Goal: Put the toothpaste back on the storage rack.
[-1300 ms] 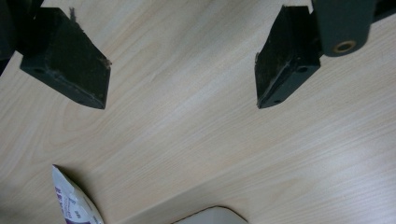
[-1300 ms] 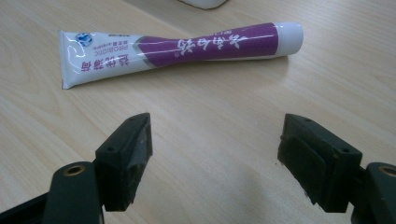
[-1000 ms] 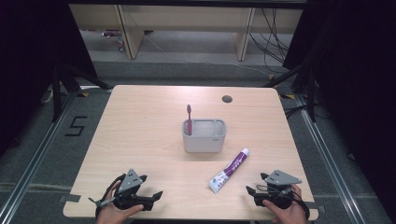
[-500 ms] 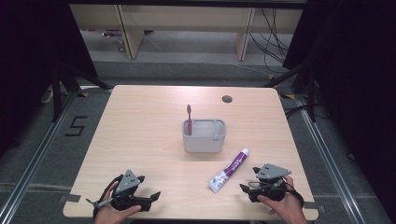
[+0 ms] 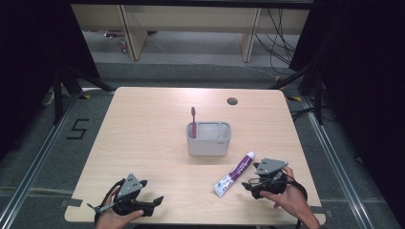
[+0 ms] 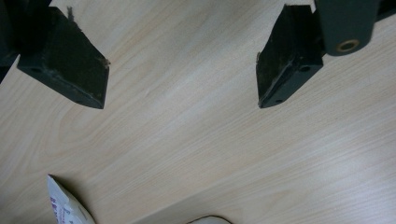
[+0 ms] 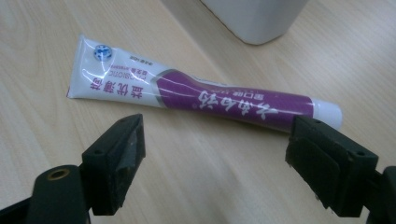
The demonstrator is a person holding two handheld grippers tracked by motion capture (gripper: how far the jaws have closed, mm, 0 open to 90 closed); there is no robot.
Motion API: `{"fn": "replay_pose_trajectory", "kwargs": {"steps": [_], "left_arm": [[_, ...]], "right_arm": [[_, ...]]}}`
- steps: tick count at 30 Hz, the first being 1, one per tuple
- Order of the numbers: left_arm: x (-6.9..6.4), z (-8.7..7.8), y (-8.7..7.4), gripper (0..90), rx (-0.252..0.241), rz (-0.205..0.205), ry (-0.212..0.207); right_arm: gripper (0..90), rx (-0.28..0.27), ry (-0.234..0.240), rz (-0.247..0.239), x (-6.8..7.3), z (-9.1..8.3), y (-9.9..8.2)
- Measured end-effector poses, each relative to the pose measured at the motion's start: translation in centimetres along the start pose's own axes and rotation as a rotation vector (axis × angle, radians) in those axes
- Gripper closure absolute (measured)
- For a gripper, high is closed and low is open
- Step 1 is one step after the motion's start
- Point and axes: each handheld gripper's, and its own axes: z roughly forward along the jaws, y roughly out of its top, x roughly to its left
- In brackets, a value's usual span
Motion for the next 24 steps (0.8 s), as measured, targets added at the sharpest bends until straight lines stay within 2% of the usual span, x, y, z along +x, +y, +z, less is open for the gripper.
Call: {"fn": "replay_pose_trajectory", "kwargs": {"steps": [1, 4, 6, 7, 8, 9, 12, 13, 17, 18, 22, 23, 24], "left_arm": [[0.0, 0.0, 0.0, 16.8, 0.001, -0.001, 0.0], [0.0, 0.0, 0.0, 16.9, 0.001, -0.001, -0.002], [0.0, 0.1, 0.0, 16.9, -0.003, -0.006, -0.002], [0.0, 0.1, 0.0, 16.9, -0.003, -0.006, -0.002], [0.0, 0.0, 0.0, 16.9, 0.004, -0.001, 0.0], [0.0, 0.1, 0.0, 16.9, 0.002, -0.004, -0.002], [0.0, 0.1, 0.0, 16.9, 0.01, 0.007, -0.002], [-0.1, 0.3, -0.1, 16.9, -0.008, -0.007, -0.007], [-0.1, 0.2, -0.1, 16.9, -0.004, -0.009, -0.005], [0.1, 0.1, 0.0, 16.9, 0.015, 0.006, -0.005], [0.0, 0.1, 0.0, 16.9, 0.012, 0.001, -0.005], [0.0, 0.2, 0.0, 16.9, 0.012, 0.001, -0.006], [0.0, 0.2, 0.0, 16.9, 0.012, 0.001, -0.006]], "right_arm": [[19.8, 0.01, 0.005, -0.022, -0.2, 0.3, 0.5], [20.0, 0.006, 0.017, -0.044, -0.6, 0.7, 1.1], [19.9, 0.014, 0.03, -0.087, -0.8, 1.0, 1.5], [19.9, 0.014, 0.03, -0.087, -0.8, 1.0, 1.5], [20.0, 0.029, 0.03, -0.103, -1.0, 1.1, 1.7], [20.1, 0.041, 0.059, -0.131, -1.0, 1.4, 2.1], [20.1, 0.064, 0.069, -0.147, -1.0, 1.7, 2.4], [20.5, 0.088, 0.076, -0.166, -1.1, 2.1, 2.7], [20.5, 0.113, 0.091, -0.178, -1.3, 2.6, 3.0], [20.5, 0.12, 0.102, -0.19, -1.7, 2.9, 3.2], [20.4, 0.131, 0.109, -0.207, -2.2, 3.4, 3.4], [20.4, 0.135, 0.112, -0.186, -2.2, 3.5, 3.4], [20.4, 0.135, 0.112, -0.186, -2.2, 3.5, 3.4]]}}
